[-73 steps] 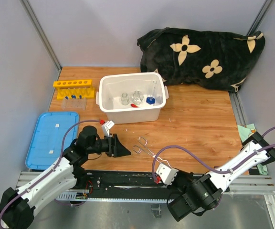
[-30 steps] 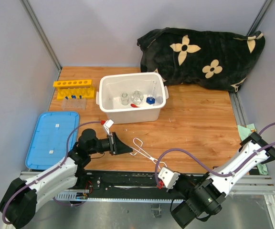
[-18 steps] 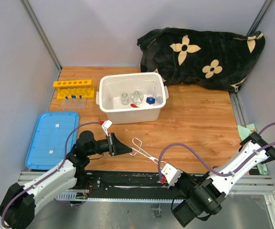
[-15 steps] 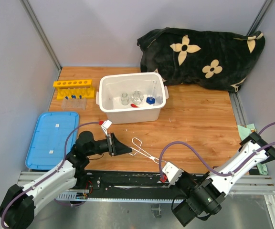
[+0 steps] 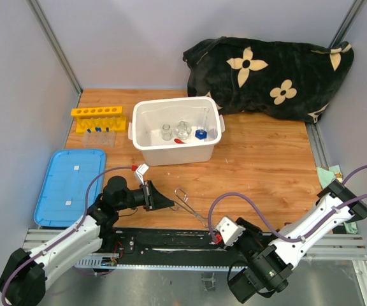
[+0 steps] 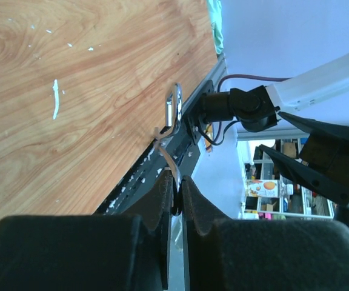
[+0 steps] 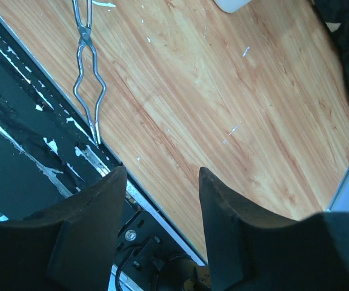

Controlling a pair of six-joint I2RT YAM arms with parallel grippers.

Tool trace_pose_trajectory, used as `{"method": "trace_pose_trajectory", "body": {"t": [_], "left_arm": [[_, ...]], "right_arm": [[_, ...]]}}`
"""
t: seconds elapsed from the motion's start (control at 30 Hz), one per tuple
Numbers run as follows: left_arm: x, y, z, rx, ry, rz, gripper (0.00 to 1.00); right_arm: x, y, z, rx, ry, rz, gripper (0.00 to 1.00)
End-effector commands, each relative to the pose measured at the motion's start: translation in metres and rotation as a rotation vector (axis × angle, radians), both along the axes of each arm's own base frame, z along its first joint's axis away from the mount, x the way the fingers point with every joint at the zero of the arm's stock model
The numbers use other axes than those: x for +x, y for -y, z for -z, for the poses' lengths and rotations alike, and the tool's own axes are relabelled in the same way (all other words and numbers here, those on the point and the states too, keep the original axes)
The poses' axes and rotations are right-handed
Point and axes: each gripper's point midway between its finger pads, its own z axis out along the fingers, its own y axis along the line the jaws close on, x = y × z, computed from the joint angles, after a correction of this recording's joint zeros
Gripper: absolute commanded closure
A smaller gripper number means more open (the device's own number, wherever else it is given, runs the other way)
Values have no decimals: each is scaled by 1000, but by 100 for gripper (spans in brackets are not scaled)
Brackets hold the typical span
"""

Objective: Organize the chemistry lab equipment
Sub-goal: Pick up the chemistry item at the center of the board.

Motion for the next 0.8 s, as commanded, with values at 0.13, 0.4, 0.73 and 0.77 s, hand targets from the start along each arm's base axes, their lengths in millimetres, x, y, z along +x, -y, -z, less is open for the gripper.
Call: {"method": "trace_pose_trajectory", "body": {"t": [0.13, 0.4, 0.73, 0.77], "left_arm": [[3, -1, -3, 7, 30, -13, 100], [8, -4, -7, 30, 47, -43, 100], [11, -3, -8, 35, 52, -51, 100], [12, -3, -8, 37, 55, -51, 100]], "right_arm": [[0, -13, -13, 98, 40, -19, 40], [19, -19, -33, 490, -43, -23, 32], [46, -12, -10, 400, -148, -13, 29], [49, -14, -4, 352, -153, -6, 29]]}}
